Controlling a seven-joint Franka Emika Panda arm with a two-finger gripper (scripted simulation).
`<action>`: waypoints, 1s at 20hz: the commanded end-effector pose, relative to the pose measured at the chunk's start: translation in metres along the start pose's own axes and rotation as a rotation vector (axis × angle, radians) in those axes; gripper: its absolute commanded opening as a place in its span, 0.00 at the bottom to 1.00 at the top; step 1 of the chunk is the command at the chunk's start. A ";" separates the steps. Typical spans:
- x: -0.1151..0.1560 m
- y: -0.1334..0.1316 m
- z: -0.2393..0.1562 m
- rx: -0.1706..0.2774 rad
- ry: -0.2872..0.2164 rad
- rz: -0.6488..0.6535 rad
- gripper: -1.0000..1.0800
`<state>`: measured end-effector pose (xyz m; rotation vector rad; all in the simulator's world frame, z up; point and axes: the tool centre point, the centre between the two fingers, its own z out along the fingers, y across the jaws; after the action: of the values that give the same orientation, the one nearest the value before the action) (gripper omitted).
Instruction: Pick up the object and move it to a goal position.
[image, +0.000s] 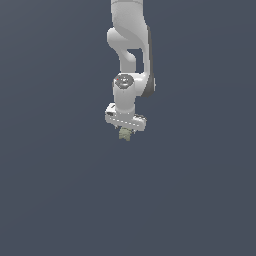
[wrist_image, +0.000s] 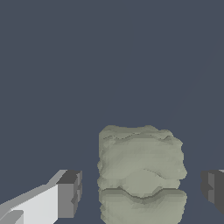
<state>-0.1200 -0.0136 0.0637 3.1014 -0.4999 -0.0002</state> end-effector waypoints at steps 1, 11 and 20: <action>-0.001 0.000 0.011 0.000 0.000 0.001 0.96; 0.000 0.000 0.024 0.000 0.000 0.002 0.00; 0.000 0.000 0.023 0.001 0.001 0.001 0.00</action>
<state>-0.1205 -0.0131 0.0404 3.1018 -0.5013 0.0008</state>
